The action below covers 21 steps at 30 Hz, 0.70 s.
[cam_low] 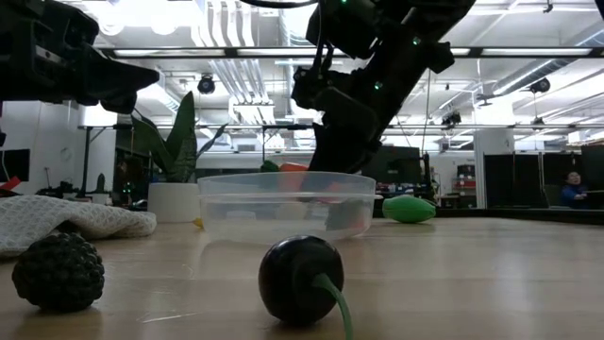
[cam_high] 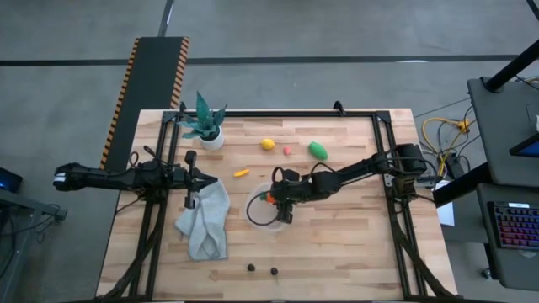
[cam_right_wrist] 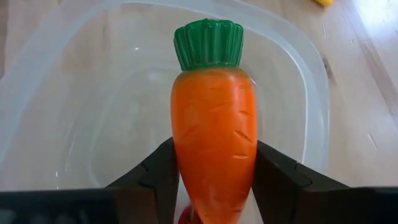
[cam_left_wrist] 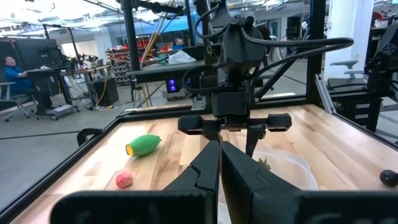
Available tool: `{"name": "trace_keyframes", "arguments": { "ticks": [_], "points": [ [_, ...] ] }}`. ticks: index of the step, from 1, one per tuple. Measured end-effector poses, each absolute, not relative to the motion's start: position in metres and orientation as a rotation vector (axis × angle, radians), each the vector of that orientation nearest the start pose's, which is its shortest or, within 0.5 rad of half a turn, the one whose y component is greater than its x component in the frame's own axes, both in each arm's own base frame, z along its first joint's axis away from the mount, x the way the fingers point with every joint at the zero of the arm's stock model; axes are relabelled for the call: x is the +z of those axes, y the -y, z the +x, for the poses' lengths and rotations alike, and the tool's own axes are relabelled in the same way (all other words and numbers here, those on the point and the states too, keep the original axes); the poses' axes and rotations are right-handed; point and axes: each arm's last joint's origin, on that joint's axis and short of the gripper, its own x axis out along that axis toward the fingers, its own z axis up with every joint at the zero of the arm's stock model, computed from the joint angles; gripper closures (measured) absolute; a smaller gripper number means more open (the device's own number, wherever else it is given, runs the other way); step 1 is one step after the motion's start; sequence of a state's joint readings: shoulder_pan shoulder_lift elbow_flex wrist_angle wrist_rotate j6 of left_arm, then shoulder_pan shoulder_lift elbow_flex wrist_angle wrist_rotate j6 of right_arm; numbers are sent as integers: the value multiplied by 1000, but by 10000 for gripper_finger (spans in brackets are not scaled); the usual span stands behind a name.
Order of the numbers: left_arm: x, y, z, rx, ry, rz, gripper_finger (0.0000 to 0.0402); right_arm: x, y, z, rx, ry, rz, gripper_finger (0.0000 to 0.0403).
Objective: Pick and placing Produce into tupperware
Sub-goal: Put the orange carrot into the transparent bin, then put the green corn into the transparent bin
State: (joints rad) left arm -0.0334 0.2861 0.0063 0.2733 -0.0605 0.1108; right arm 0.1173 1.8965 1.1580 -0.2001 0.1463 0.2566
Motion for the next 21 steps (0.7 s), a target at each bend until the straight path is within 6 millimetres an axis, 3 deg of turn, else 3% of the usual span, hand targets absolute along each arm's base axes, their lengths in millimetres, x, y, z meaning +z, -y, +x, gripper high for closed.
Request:
{"name": "trace_keyframes", "arguments": {
  "ticks": [7,15,21],
  "points": [
    [167,2,115,27,-8,111,402,155,-41,381,-155,-919,124,185],
    [168,2,115,27,-6,111,402,156,-41,382,-153,-907,126,186],
    [168,2,115,27,-7,111,402,169,-42,394,-104,-737,90,184]
  ]
}}
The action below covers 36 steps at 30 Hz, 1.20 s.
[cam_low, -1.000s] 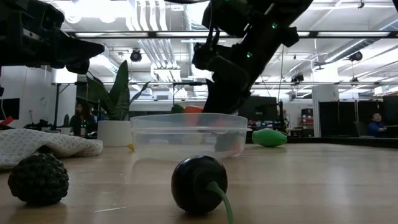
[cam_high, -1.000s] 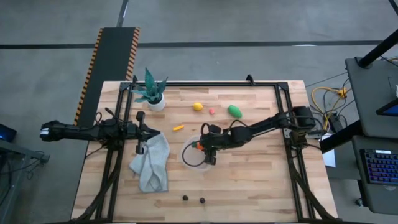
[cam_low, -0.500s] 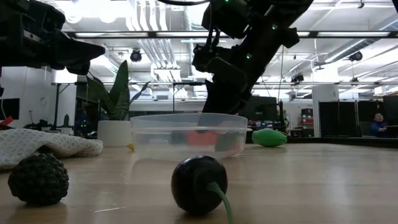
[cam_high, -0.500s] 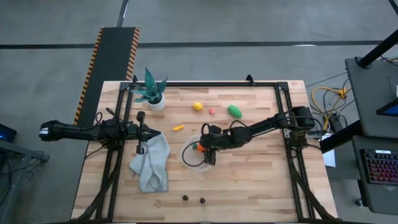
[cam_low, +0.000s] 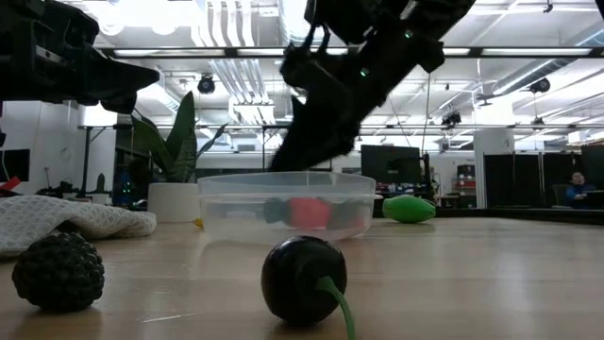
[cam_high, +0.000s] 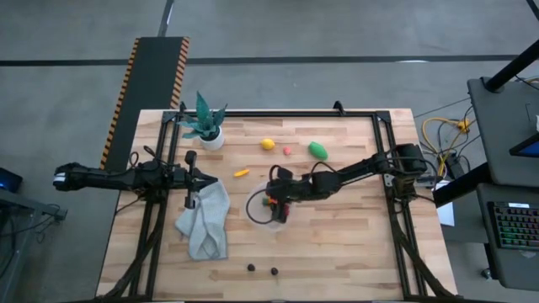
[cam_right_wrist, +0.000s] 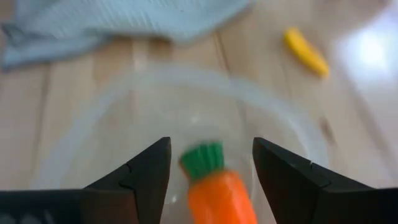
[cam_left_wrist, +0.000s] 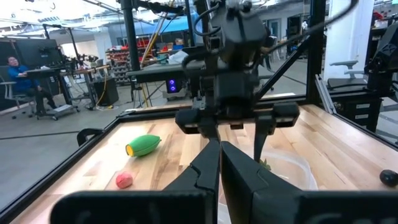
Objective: Pick and placing Produce into tupperware
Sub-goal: Put the green corn into the transparent bin
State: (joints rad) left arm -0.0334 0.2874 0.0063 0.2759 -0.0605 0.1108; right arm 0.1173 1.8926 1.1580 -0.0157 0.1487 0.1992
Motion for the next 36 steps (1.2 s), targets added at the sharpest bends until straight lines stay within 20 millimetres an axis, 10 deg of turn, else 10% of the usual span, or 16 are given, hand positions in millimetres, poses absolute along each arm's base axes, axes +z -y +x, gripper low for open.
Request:
{"name": "trace_keyframes", "arguments": {
  "ticks": [8,17,28,36],
  "points": [
    [167,2,115,27,-9,111,402,212,-33,398,-67,-571,-58,184],
    [167,2,116,26,-12,110,402,313,-14,378,-78,-349,-218,184],
    [166,2,116,26,-21,110,402,417,0,279,-289,-299,-354,184],
    [167,2,116,24,-16,111,402,416,14,211,-363,-520,-241,183]
  ]
}}
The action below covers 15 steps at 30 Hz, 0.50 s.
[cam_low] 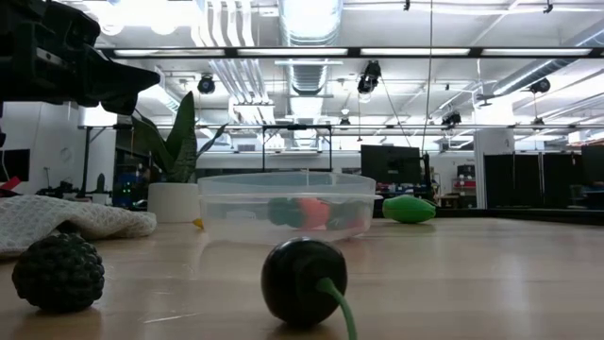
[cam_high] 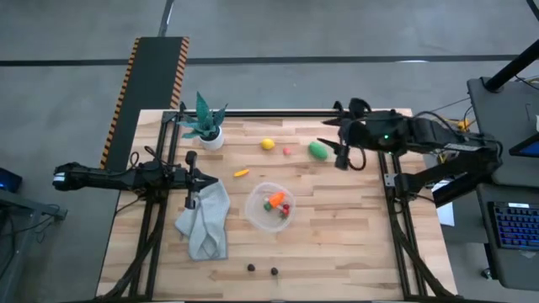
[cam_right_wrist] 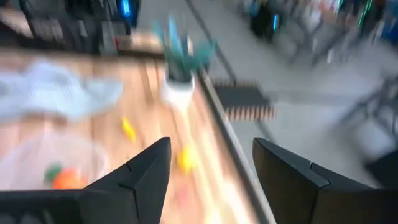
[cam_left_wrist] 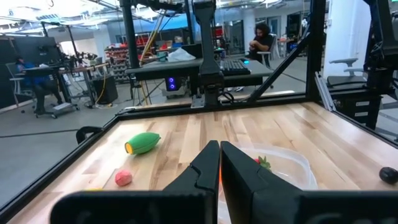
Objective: Pick and placing Produce into tupperware
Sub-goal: Put the green corn into the transparent bin
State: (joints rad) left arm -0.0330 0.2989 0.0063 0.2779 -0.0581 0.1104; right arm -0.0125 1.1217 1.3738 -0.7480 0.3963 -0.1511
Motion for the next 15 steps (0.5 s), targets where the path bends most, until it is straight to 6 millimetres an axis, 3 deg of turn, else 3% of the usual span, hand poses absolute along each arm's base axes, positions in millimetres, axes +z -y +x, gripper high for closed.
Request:
{"name": "trace_keyframes", "arguments": {
  "ticks": [6,15],
  "points": [
    [167,2,116,23,-14,111,402,371,26,197,-423,-804,-146,174],
    [167,2,116,21,-17,112,402,275,54,218,-458,-956,-127,108]
  ]
}}
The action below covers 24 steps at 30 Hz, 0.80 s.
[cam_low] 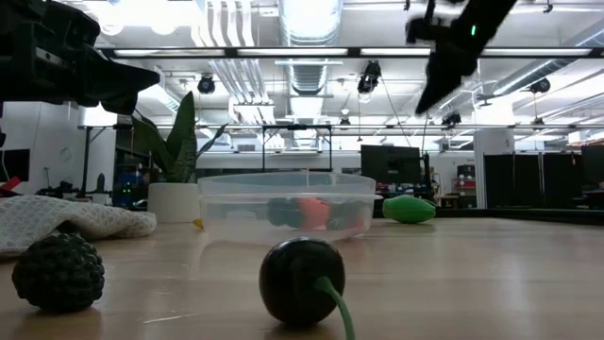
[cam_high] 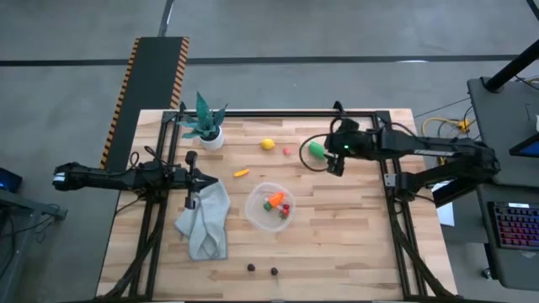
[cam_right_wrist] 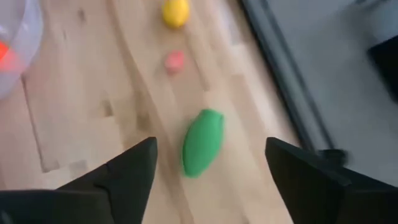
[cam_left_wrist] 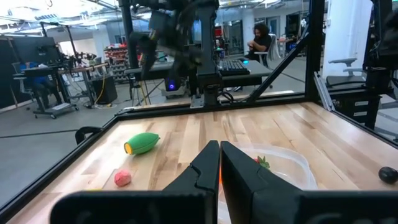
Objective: Pick and placing Produce into tupperware
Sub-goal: Put the green corn into the transparent bin
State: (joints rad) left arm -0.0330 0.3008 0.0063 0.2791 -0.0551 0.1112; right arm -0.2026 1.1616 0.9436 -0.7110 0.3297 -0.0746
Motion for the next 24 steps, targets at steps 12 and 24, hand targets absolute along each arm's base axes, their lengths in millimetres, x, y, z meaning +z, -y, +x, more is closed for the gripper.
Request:
{"name": "trace_keyframes", "arguments": {
  "ticks": [12,24],
  "points": [
    [166,2,117,21,-21,112,402,198,104,219,-355,-947,91,101],
    [166,2,117,22,-24,112,402,157,133,242,-353,-1073,91,80]
  ]
}}
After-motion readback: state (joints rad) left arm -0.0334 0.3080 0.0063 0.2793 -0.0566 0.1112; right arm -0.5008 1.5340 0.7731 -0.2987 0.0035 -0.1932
